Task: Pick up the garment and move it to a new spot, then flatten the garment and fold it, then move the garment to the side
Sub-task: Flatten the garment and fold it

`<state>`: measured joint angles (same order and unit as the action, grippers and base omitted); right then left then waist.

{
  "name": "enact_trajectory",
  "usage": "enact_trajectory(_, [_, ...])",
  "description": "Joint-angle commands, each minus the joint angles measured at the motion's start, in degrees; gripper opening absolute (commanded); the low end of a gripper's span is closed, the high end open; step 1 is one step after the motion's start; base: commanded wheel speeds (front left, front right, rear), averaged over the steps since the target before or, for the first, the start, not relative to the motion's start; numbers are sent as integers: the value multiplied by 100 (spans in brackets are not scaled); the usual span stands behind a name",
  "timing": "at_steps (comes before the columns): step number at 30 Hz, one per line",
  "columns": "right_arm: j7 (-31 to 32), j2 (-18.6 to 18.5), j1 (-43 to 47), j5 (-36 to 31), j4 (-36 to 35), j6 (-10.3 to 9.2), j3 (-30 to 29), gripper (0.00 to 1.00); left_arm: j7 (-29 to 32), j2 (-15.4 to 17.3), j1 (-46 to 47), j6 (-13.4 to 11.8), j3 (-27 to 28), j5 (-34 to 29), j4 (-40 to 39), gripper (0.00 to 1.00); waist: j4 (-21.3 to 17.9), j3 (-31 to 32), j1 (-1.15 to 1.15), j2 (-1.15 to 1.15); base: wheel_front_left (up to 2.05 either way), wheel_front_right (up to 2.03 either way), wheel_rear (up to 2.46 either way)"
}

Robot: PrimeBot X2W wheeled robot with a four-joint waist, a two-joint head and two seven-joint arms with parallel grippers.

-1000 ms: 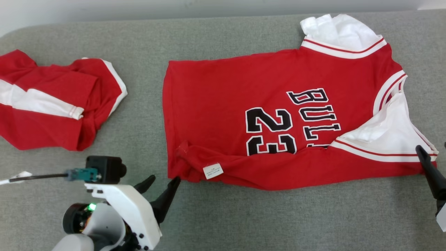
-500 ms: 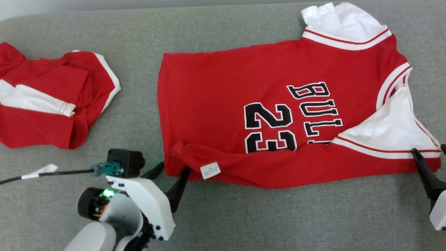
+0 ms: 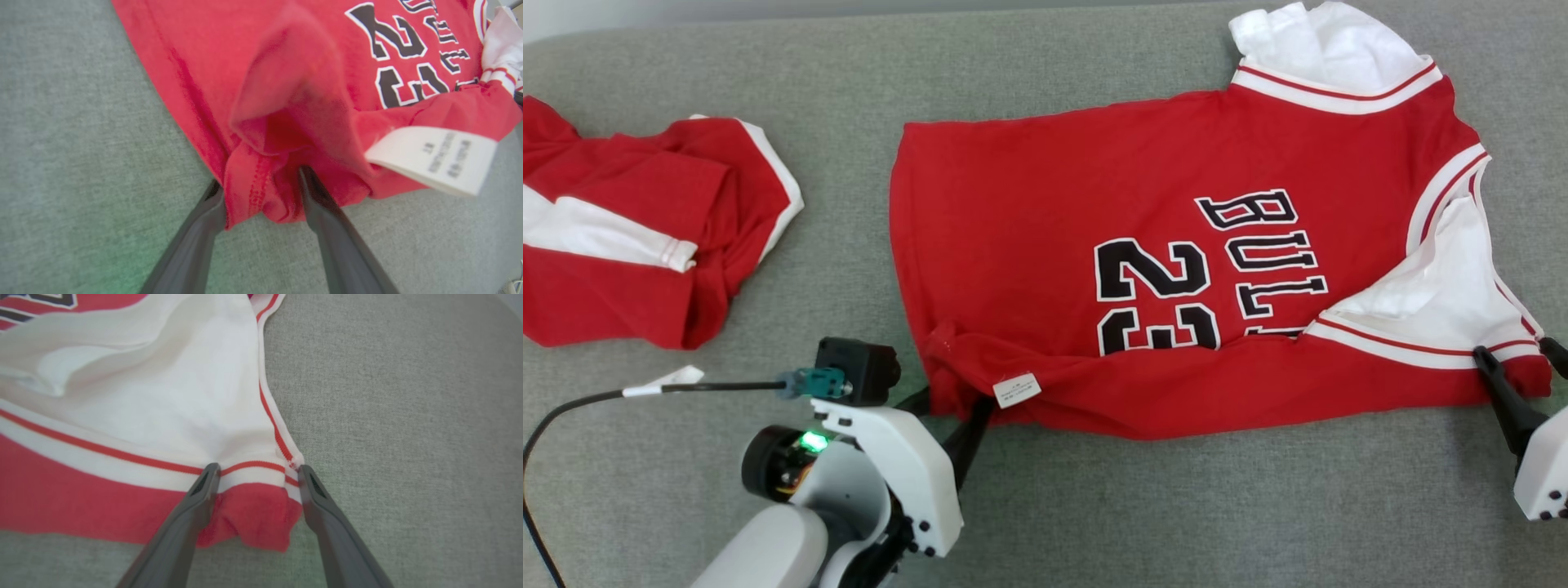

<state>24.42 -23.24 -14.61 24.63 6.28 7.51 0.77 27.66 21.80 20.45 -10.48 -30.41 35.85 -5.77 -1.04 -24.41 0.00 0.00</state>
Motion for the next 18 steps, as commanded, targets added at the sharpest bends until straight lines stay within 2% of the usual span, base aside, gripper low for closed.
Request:
enact_trajectory(1, [177, 73, -6, 10, 184, -5, 138, 100, 167, -113, -108, 96, -189, 97, 196, 24, 9, -12, 0, 0, 0, 0, 0])
enact_trajectory(2, [235, 87, -23, 66, 218, -4, 219, 100, 156, -156, -104, 132, -207, 139, 244, 0, 16, -13, 0, 0, 0, 0, 0])
enact_trajectory(3, [276, 93, -28, 136, 229, 5, 301, 80, 159, -178, -94, 161, -235, 161, 292, 0, 22, -11, 0, 0, 0, 0, 0])
enact_trajectory(4, [268, 96, -44, 201, 226, 8, 347, 40, 170, -190, -84, 196, -245, 202, 335, 0, 28, -6, 0, 0, 0, 0, 0])
enact_trajectory(5, [259, 95, -69, 243, 228, 12, 361, 13, 181, -213, -75, 241, -247, 260, 369, 0, 35, 6, 0, 0, 0, 0, 0])
enact_trajectory(6, [257, 86, -93, 300, 225, 12, 386, 0, 198, -232, -73, 289, -261, 326, 389, 0, 40, 20, 0, 0, 0, 0, 0])
enact_trajectory(10, [288, -20, -102, 553, 194, 1, 359, 0, 217, -222, -120, 386, -177, 526, 354, 0, 57, 136, 0, 0, 0, 0, 0])
enact_trajectory(18, [462, -311, 208, 928, -230, -8, -124, 0, 328, 165, -548, 352, 307, 1097, -212, 0, 77, 460, 0, 0, 0, 0, 0])
